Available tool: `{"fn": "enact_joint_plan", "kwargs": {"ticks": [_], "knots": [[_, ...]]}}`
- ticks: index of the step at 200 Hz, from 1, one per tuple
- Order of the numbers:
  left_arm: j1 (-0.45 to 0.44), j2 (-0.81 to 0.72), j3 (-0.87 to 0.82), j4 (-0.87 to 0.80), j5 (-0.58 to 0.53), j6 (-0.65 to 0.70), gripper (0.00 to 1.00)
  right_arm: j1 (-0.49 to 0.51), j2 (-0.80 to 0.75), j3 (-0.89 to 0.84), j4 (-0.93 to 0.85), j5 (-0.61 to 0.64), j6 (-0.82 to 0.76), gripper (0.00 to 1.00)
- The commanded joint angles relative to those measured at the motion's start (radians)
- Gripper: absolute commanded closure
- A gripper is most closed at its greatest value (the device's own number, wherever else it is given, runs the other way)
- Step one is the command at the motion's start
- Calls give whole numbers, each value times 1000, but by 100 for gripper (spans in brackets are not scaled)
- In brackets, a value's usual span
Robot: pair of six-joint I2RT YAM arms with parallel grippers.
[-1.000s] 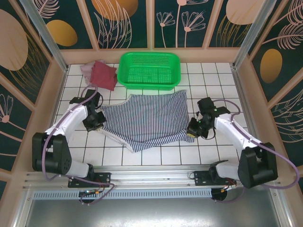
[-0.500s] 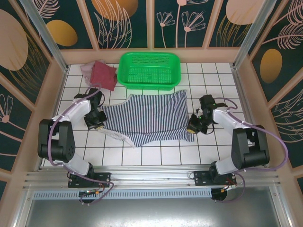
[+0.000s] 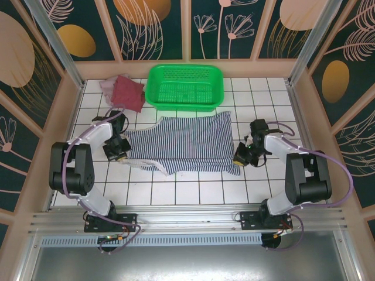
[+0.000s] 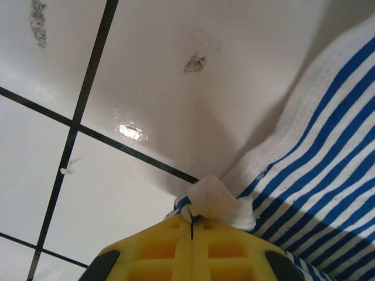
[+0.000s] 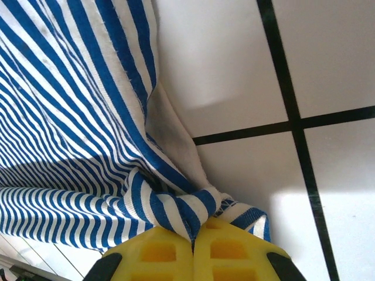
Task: Fold and stack the tank tops
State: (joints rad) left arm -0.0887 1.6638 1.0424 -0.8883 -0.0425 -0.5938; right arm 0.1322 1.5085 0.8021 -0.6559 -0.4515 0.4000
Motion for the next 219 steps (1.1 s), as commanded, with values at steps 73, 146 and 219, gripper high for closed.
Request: {"fn": "enact_joint_plan", "kwargs": {"ticks": [73, 146, 219], "knots": [[13, 36, 39, -12, -47, 20, 82, -12, 14, 45, 54, 49, -46, 77], [10, -85, 83, -78, 17, -9, 58, -18, 58, 109, 125, 74, -11, 75], [-351, -237, -38, 12, 209, -301, 56, -65, -27, 141, 75, 44, -58, 63]]}}
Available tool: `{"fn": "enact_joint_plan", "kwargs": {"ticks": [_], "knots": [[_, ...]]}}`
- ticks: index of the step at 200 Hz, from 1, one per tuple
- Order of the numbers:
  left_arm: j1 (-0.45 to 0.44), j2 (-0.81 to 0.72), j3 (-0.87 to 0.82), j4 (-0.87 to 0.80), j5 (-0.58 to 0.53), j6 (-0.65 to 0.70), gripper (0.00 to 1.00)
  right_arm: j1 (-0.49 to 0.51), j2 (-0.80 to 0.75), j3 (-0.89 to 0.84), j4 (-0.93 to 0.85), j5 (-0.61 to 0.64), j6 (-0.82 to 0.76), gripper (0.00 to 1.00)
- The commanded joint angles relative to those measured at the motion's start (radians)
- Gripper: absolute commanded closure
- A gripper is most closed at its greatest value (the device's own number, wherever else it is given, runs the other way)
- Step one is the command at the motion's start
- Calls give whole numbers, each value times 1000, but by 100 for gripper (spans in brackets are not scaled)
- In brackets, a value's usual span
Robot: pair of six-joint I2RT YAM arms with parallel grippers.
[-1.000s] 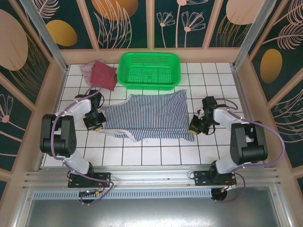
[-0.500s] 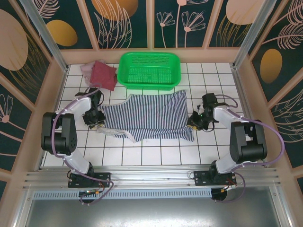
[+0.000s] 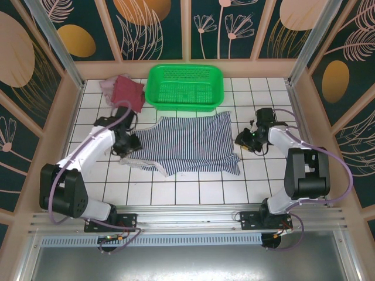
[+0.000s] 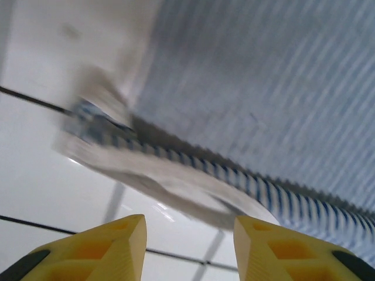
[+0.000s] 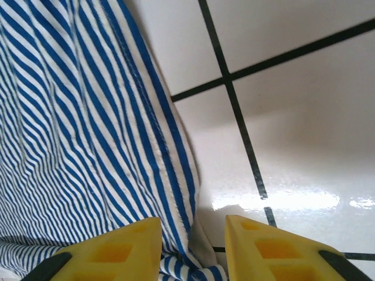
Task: Fold and stack the tank tops
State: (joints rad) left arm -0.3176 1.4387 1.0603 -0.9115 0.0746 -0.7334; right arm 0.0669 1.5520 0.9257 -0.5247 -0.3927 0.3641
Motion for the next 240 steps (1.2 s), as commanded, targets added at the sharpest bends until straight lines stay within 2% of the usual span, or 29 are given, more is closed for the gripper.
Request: {"fn": "enact_joint_plan", "kwargs": {"ticks": [1, 29, 50, 70, 107, 144, 170, 196, 240], "knots": [[-131, -12, -56, 36, 94, -167, 56, 0, -74, 15, -59, -17, -21, 63], [-323, 31, -120, 151, 132, -295, 55, 15, -152, -56, -134, -93, -2, 60], [-390, 40, -197, 271, 169, -380, 55, 46, -215, -128, -145, -121, 39, 60], [-429, 68, -215, 310, 162, -409, 55, 70, -252, -185, -146, -141, 62, 60], [-439, 102, -258, 451, 115, -470, 55, 89, -258, -243, -71, -161, 100, 60], [-439, 127, -276, 435, 80, -467, 60, 102, -239, -266, -13, -169, 118, 60], [-440, 142, -255, 431, 66, -462, 67, 101, -211, -249, 10, -160, 110, 60], [-440, 159, -214, 419, 32, -458, 81, 101, -190, -243, 36, -155, 114, 60], [-439, 169, -176, 393, 10, -448, 96, 101, -176, -231, 35, -150, 106, 61]]}}
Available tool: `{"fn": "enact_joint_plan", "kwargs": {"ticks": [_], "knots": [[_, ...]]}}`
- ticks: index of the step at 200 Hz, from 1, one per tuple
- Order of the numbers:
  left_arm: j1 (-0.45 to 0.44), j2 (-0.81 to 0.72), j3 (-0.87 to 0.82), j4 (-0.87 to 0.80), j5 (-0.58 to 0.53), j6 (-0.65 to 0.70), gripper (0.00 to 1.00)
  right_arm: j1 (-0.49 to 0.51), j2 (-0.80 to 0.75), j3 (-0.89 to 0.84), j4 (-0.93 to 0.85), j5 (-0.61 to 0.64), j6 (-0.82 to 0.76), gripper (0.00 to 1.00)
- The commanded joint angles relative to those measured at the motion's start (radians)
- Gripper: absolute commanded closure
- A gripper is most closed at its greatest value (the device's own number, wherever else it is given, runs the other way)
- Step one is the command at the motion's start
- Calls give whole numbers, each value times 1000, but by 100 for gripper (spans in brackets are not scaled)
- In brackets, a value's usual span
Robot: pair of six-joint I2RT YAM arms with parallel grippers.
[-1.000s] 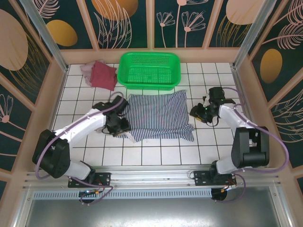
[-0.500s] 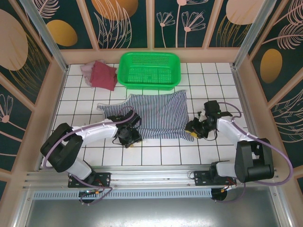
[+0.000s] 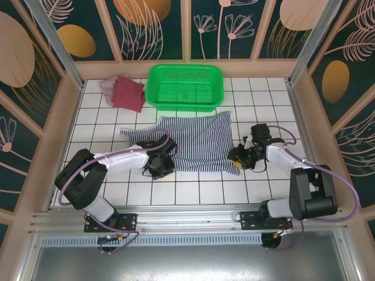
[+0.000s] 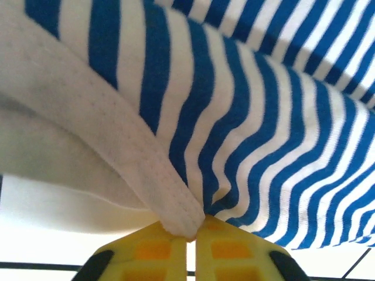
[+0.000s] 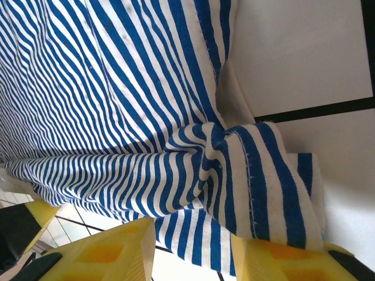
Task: Fold and stack the tank tops
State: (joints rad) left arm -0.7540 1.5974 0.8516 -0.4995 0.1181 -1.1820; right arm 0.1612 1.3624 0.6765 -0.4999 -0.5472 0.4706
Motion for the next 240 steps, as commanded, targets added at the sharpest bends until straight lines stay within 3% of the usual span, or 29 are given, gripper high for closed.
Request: {"fn": "enact_joint_plan", "kwargs": {"ticks": [1, 69, 152, 177, 203, 240], "knots": [[-3, 10, 34, -21, -34, 1, 96, 7, 13, 18, 10, 4, -1, 61], [50, -26, 184, -180, -42, 81, 98, 0, 56, 64, 42, 10, -16, 61], [187, 110, 308, -133, -34, 221, 96, -3, 177, 108, 187, 24, 9, 62], [200, 171, 287, -101, -27, 231, 89, -3, 207, 126, 231, 41, 14, 62], [224, 189, 292, -107, -68, 252, 70, -6, 223, 148, 262, 45, 8, 60], [242, 192, 351, -158, -125, 309, 58, -12, 185, 191, 293, 38, -5, 59]]}}
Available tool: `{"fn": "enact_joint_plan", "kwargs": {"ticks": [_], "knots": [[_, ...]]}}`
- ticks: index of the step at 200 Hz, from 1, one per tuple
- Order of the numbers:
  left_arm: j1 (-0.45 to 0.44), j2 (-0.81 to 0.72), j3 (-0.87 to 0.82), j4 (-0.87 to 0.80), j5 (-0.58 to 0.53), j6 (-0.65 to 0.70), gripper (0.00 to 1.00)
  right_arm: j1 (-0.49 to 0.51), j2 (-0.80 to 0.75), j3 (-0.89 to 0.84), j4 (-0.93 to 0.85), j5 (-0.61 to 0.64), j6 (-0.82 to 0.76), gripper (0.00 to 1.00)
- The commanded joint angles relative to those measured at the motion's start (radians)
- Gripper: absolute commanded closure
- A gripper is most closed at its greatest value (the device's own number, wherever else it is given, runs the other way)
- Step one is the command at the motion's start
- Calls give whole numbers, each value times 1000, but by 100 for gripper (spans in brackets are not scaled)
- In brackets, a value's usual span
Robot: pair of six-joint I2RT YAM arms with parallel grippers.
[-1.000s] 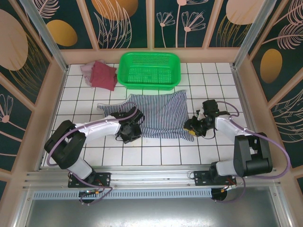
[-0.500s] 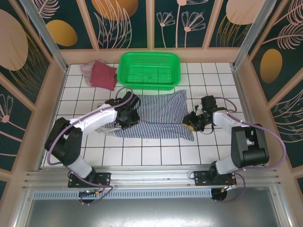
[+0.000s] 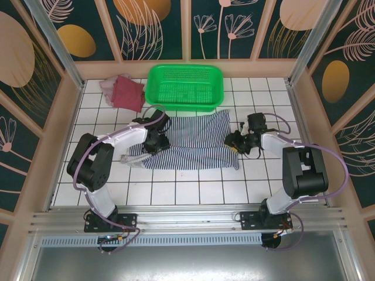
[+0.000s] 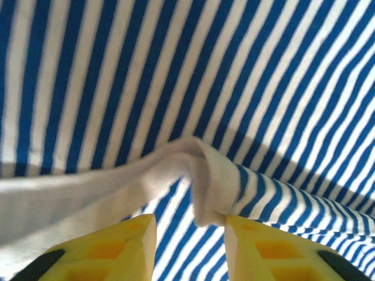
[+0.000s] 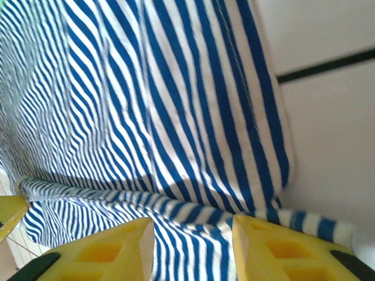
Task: Fold and stack the tank tops
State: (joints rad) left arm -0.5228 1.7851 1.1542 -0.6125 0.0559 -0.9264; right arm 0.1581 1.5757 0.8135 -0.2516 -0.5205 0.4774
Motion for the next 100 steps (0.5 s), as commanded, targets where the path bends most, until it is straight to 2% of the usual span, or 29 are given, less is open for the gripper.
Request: {"fn": "enact_joint_plan", "kwargs": {"ticks": [1, 28, 37, 64, 100], "knots": [[11, 2, 49, -47, -64, 55, 58, -9, -31, 56, 44, 10, -12, 59], [14, -64, 42, -107, -100, 98, 49, 19, -102, 49, -23, -29, -13, 58], [17, -104, 18, -113, -97, 109, 48, 40, -136, 22, -45, -39, -1, 59], [17, -176, -86, -87, 4, 123, 48, 99, -227, -96, -50, -58, 54, 58], [37, -219, -175, -89, -24, 182, 48, 136, -212, -171, 26, -57, 47, 58]]}}
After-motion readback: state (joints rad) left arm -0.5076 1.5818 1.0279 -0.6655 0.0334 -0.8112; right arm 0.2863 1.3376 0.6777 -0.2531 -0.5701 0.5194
